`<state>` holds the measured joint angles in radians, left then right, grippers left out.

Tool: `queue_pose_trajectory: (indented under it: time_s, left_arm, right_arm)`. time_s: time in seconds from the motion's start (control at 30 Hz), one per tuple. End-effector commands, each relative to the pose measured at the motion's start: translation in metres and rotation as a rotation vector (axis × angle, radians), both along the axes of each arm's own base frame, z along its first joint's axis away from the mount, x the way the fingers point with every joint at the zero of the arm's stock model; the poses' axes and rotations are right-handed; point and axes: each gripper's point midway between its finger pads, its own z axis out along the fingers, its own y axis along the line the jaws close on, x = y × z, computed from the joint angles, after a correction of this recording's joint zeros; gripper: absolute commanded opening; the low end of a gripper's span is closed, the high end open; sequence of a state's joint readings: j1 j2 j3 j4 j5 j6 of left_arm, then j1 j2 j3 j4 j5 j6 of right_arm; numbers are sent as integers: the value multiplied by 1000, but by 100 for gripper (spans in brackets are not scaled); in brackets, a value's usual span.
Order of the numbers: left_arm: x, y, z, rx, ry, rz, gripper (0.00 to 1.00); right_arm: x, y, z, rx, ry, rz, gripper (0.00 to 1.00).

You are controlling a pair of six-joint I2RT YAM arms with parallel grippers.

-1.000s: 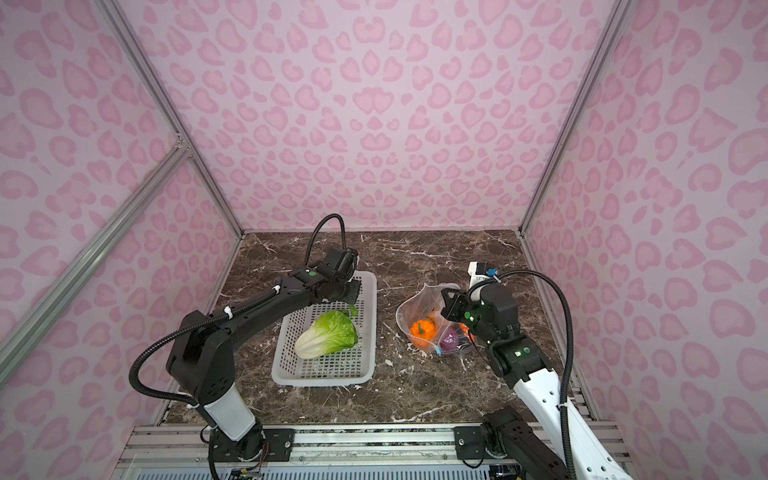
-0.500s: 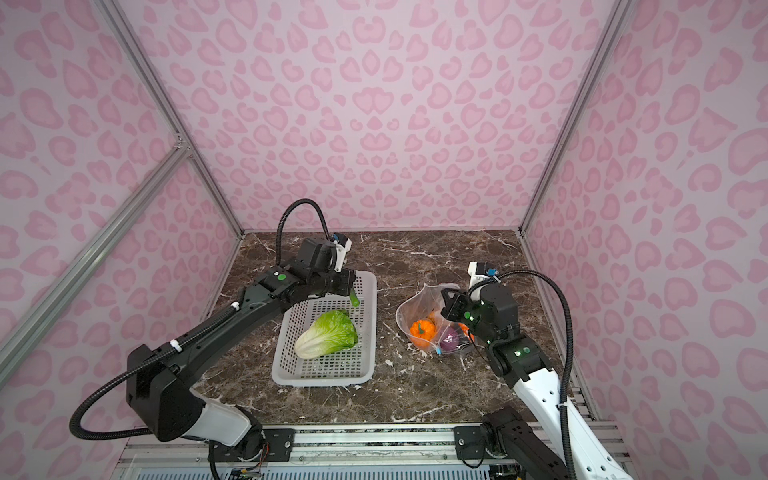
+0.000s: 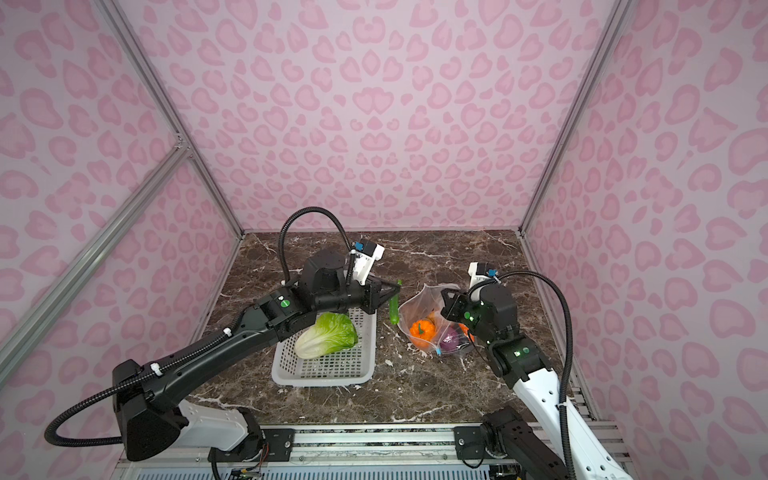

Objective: Place the food in the zip-top bag and seal the zipper
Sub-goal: 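Lift the green chili with the left gripper and carry it over the bag, then lower the green chili into the bag opening and open the left gripper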

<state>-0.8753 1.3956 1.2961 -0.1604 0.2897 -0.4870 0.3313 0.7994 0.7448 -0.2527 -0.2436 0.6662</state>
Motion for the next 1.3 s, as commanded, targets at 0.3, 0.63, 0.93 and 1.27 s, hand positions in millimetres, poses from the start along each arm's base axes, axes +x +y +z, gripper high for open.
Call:
queue_pose_trajectory:
  time_s: [0.3,0.63,0.93,1.27]
  left_arm:
    - [7,-41,2,-55,-285,143,3]
    - [22,-66,-44,101,-371,216,3]
    - [12,-71,-83,213,-354,186,3]
    - [6,-75,-121,337,-310,139,10]
  right_arm:
    - [1,1,7,51,-22,-13,0]
    - [1,2,7,65,-19,-11,0]
    - [1,1,5,63,-16,-14,0]
    - [1,2,4,67,-13,-11,0]
